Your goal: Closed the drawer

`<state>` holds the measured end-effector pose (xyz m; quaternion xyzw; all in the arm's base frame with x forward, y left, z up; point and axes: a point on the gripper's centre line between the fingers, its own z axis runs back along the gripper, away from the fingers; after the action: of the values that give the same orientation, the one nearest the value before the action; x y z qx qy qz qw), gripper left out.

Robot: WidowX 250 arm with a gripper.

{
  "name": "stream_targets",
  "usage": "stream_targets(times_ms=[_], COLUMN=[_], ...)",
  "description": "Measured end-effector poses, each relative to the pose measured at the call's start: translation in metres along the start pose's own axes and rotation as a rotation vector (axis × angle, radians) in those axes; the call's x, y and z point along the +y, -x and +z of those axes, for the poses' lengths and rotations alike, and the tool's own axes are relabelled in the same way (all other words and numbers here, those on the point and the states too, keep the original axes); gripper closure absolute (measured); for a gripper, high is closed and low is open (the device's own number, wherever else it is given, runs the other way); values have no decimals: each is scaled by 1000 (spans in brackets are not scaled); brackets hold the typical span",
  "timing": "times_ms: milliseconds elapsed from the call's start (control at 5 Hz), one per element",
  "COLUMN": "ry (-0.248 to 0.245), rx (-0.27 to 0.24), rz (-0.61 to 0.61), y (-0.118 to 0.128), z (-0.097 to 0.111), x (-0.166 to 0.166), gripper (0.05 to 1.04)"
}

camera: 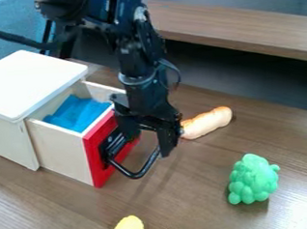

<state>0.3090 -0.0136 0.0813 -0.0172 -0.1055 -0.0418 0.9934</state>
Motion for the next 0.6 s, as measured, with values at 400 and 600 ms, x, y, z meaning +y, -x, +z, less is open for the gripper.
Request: stream_targets(times_ms=[400,600], ry=[-3,-24], rx=[27,53], rz=[0,12], y=[0,2], z=[-18,-30], x=[-15,-16], gripper=[84,84])
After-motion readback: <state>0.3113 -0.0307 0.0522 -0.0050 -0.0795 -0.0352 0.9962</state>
